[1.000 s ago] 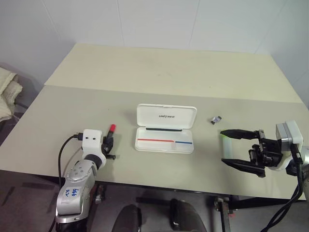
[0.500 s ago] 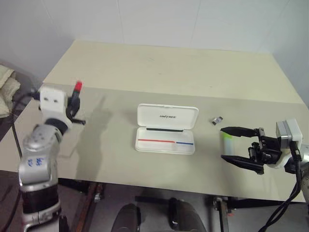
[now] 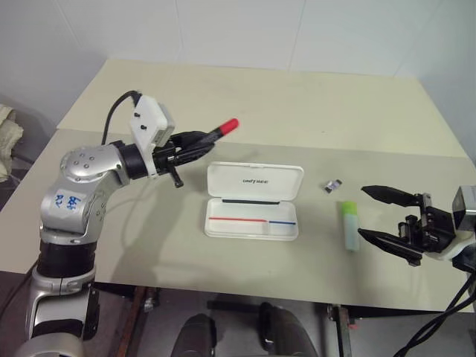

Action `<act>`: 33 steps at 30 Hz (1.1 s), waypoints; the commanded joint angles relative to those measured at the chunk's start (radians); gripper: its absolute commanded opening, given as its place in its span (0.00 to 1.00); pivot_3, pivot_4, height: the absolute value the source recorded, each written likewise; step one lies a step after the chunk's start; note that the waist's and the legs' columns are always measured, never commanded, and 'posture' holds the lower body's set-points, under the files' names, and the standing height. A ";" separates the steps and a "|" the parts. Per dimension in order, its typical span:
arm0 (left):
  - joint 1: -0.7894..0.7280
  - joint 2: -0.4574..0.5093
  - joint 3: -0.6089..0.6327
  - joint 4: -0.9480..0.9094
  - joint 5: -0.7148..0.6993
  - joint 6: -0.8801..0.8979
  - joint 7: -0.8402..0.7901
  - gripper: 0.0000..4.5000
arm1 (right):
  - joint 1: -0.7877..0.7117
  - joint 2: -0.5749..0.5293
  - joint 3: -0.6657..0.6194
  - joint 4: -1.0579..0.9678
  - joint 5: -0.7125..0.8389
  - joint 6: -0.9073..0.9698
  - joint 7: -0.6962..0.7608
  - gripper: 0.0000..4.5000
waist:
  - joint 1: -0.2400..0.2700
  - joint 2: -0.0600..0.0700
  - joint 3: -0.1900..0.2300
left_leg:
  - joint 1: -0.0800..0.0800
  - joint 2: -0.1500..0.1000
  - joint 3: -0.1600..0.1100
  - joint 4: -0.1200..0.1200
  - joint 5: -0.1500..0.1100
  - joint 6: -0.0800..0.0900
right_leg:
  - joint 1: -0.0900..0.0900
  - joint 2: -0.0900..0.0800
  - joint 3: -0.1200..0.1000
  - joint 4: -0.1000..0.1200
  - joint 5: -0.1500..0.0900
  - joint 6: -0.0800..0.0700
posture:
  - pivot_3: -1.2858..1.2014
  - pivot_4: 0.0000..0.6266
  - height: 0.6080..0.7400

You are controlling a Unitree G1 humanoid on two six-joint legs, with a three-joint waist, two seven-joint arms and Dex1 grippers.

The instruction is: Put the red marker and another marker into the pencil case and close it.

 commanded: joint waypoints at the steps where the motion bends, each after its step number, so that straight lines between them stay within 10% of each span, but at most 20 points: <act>1: -0.038 0.022 -0.038 0.036 -0.018 -0.045 -0.102 0.14 | -0.021 -0.029 -0.027 0.036 -0.022 -0.057 0.048 1.00 | -0.003 0.000 0.000 | 0.000 0.000 0.001 0.000 0.000 0.000 | 0.000 0.000 0.000 0.000 0.000 0.000 | 0.52 0.24 1.00; 14: -0.030 0.031 -0.194 0.068 0.031 -0.122 -0.324 0.14 | -0.099 -0.105 0.050 0.181 -0.099 -0.141 0.172 1.00 | -0.019 0.000 0.000 | 0.000 0.000 0.002 0.002 0.002 -0.002 | 0.000 0.002 0.000 0.003 0.000 -0.001 | 0.52 0.24 1.00; 33: -0.047 -0.156 -0.369 0.215 0.340 -0.295 -0.141 0.14 | -0.048 -0.069 0.095 0.070 -0.119 -0.116 0.046 1.00 | -0.015 0.000 0.000 | 0.000 0.000 0.000 0.004 0.003 -0.002 | 0.000 0.001 0.000 0.005 0.000 0.000 | 0.52 0.24 1.00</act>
